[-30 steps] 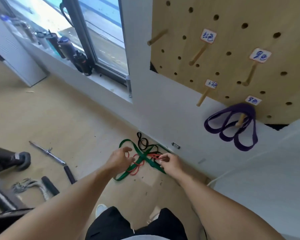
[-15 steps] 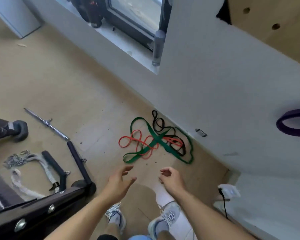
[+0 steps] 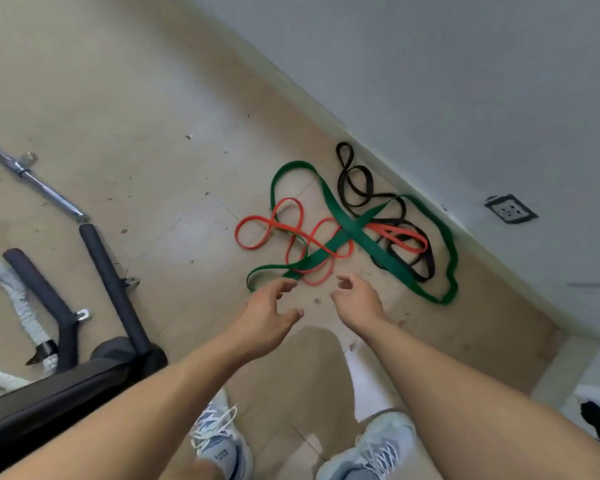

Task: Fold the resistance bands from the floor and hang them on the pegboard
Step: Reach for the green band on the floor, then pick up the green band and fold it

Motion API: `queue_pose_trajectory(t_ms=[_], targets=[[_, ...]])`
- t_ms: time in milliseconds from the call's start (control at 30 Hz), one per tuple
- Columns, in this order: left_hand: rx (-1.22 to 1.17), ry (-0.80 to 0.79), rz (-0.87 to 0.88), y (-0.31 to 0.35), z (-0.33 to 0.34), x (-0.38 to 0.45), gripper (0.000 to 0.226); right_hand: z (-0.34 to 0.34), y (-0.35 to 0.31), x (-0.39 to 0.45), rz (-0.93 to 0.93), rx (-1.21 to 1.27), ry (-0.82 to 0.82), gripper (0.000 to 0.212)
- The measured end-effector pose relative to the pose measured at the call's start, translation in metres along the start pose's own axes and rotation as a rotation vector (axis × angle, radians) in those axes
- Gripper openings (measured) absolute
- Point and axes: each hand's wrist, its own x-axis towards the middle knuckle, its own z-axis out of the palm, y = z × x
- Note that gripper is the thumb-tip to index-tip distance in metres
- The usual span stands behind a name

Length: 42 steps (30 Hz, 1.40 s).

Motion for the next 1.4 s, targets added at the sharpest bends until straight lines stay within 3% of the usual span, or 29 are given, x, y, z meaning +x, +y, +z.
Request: queue_pose_trajectory(t_ms=[267,433,500,667,833,933,1067,1267,1400], targets=[[0.277,-0.024,0.081,-0.052,0.046,0.138,0.057,0.021,0.03,0.19,-0.201,-0.335,0.226,0.06],[0.431,0.006,0.141,-0.085,0.061,0.172,0.059,0.017,0.046,0.258,-0.227,-0.63,0.207,0.089],[0.493,-0.015,0.106,-0.101,0.064,0.176,0.061,0.019,0.051,0.27,-0.272,-0.761,0.271,0.085],[0.755,-0.08,0.065,-0.12,0.064,0.179,0.057,0.015,0.057,0.278,-0.367,-1.064,0.57,0.045],[0.782,-0.032,0.179,-0.095,0.061,0.178,0.054,0.006,0.052,0.257,-0.34,-1.241,0.624,0.04],[0.765,0.045,0.269,-0.077,0.062,0.169,0.057,-0.005,0.043,0.231,-0.378,-1.228,0.606,0.039],[0.742,0.104,0.347,-0.053,0.058,0.138,0.072,-0.028,0.026,0.175,-0.475,-1.011,0.489,0.019],[0.989,0.193,0.397,-0.031,0.012,0.064,0.053,-0.074,0.001,0.071,-0.576,-0.782,0.41,0.038],[1.017,0.239,0.44,-0.014,-0.004,0.008,0.043,-0.091,-0.001,-0.002,-0.725,-0.597,0.49,0.047]])
